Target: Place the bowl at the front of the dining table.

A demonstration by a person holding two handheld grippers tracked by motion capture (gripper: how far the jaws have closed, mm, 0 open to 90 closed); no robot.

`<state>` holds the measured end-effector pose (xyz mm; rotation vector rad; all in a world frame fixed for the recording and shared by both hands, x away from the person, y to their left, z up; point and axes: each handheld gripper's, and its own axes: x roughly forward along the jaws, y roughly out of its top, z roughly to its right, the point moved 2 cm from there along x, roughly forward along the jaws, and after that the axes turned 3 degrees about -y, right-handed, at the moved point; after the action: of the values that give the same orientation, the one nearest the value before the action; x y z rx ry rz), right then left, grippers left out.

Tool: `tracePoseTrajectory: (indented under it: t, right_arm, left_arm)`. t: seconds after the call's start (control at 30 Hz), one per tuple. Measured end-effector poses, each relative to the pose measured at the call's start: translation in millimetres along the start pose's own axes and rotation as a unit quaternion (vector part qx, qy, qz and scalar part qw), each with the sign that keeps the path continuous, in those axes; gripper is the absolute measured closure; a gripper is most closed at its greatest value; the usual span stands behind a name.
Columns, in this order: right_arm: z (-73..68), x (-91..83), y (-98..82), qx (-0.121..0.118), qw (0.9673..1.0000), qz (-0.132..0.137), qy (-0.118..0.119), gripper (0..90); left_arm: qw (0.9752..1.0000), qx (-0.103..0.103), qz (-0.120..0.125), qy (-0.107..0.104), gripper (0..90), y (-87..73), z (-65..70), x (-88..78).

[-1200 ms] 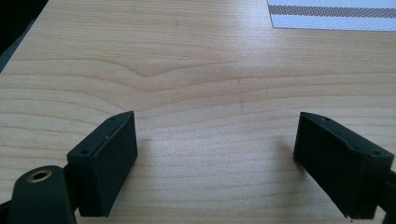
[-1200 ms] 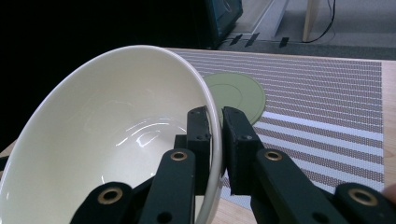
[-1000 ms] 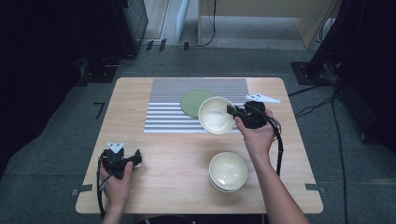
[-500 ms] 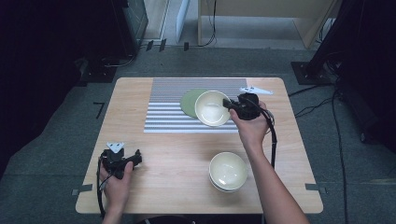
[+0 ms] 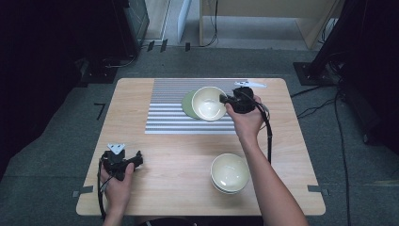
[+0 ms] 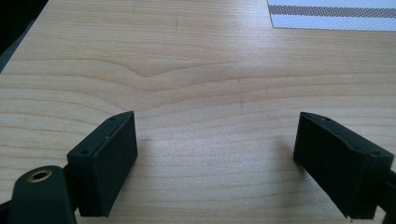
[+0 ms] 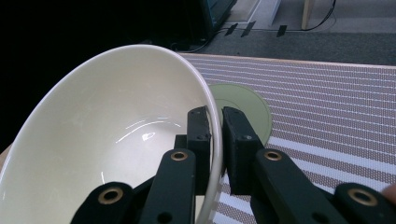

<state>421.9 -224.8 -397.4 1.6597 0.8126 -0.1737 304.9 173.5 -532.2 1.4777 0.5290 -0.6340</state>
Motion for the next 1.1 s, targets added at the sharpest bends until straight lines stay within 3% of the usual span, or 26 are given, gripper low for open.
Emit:
tracePoseTrajectory:
  t: [0.57, 1.1]
  right_arm:
    - [-3.1, 31.8, 24.6, 0.005, 0.9997, -0.012, -0.019, 82.9]
    - [-3.0, 66.3, 31.9, 0.018, 0.9986, -0.036, -0.034, 82.8]
  left_arm:
    - [1.0000, 0.000, 0.000, 0.000, 13.0, 0.0, 0.0, 0.0]
    - [1.0000, 0.000, 0.000, -0.001, 13.0, 0.0, 0.1, 0.0]
